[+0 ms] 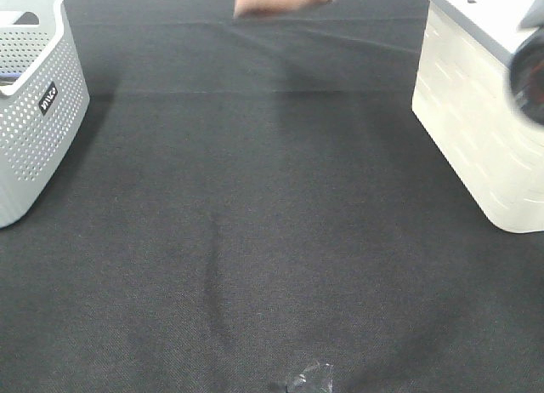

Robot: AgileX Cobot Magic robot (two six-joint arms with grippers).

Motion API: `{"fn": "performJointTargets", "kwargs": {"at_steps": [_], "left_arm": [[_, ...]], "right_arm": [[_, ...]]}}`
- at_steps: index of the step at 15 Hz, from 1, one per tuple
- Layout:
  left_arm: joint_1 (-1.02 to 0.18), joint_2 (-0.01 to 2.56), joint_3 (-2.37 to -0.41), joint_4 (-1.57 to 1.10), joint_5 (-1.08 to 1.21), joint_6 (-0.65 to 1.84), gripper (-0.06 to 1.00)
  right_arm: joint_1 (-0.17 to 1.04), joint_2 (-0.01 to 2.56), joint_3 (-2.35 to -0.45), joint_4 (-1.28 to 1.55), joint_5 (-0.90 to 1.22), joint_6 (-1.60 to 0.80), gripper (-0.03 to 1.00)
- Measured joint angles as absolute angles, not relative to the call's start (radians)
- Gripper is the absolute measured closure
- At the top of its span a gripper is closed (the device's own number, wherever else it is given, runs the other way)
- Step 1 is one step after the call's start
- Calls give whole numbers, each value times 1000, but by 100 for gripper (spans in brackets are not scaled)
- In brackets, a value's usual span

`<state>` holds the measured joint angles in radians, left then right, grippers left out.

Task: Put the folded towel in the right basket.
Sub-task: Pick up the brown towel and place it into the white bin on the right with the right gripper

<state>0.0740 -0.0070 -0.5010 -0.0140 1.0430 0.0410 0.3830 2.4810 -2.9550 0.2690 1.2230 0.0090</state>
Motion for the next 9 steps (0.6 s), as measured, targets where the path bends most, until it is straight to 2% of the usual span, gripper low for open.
{"fn": "performJointTargets", "kwargs": {"at_steps": [3,6,9], "left_arm": [[74,-7,-501,-14,1043,41,-5],[74,-7,-501,-14,1043,41,-5],[74,-7,-501,-14,1043,41,-5]], "right_arm": [[363,2343,-2949,36,1224,-42,75],[359,2218,-2764,-379,1225,-97,75],[305,2130,-2517,-465,1227,-80,75]]}}
